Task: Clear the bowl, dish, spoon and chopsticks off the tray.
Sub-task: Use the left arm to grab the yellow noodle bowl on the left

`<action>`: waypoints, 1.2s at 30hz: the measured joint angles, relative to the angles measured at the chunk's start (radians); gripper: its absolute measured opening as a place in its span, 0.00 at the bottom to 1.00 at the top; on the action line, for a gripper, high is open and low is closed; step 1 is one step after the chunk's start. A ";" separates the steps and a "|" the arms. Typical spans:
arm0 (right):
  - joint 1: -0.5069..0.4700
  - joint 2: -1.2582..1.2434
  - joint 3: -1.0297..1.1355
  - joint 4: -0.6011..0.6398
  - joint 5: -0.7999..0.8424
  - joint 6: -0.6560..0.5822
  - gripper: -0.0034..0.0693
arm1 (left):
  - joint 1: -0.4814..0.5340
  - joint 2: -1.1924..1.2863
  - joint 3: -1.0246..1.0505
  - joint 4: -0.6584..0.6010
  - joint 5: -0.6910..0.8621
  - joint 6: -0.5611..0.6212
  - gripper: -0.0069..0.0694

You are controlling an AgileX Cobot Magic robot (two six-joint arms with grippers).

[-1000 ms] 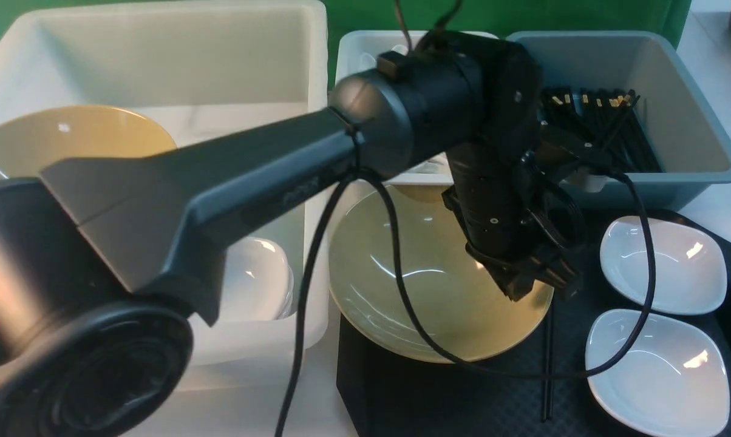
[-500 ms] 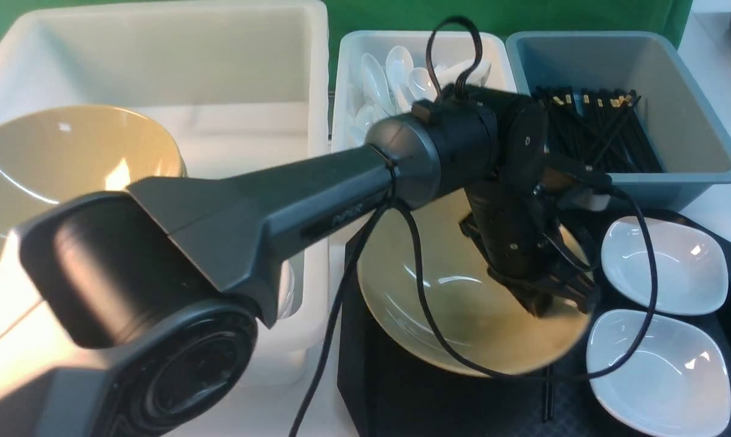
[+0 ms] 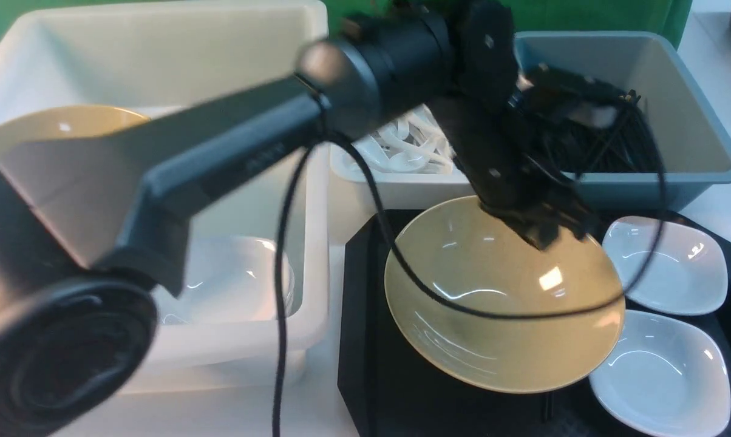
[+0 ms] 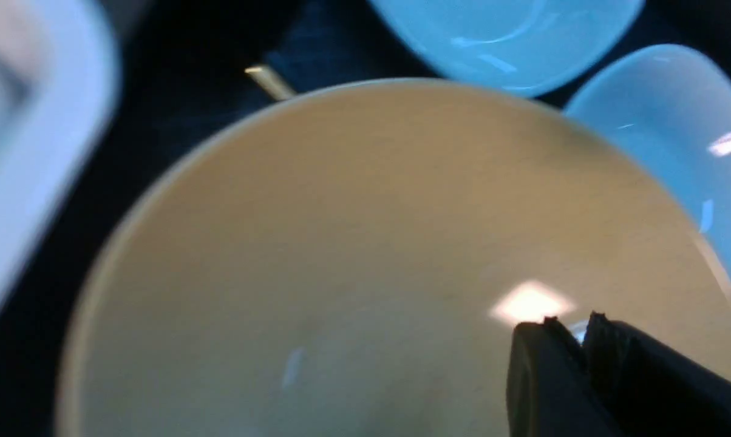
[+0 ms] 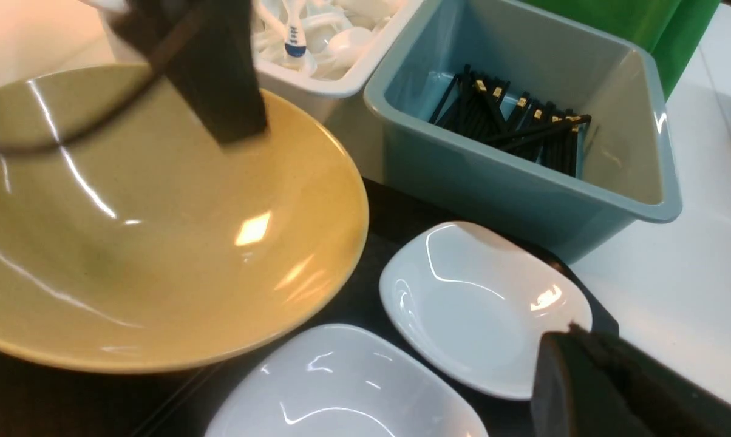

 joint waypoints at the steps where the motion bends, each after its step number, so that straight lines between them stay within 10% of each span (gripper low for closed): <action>1: 0.000 0.000 0.000 0.000 0.000 0.000 0.10 | 0.014 -0.008 -0.001 0.038 0.014 -0.005 0.24; 9: 0.000 0.000 0.000 0.000 -0.003 0.000 0.10 | 0.076 0.036 -0.001 0.226 0.054 -0.079 0.58; 15: 0.000 0.000 0.000 0.000 -0.012 0.000 0.11 | 0.079 0.115 -0.001 0.249 0.045 -0.082 0.61; 25: 0.000 0.000 0.000 0.000 -0.019 0.000 0.11 | 0.080 0.104 -0.008 0.165 0.073 -0.071 0.17; 36: 0.000 0.000 0.000 0.000 -0.019 0.005 0.11 | 0.100 -0.050 -0.003 0.087 0.089 0.011 0.09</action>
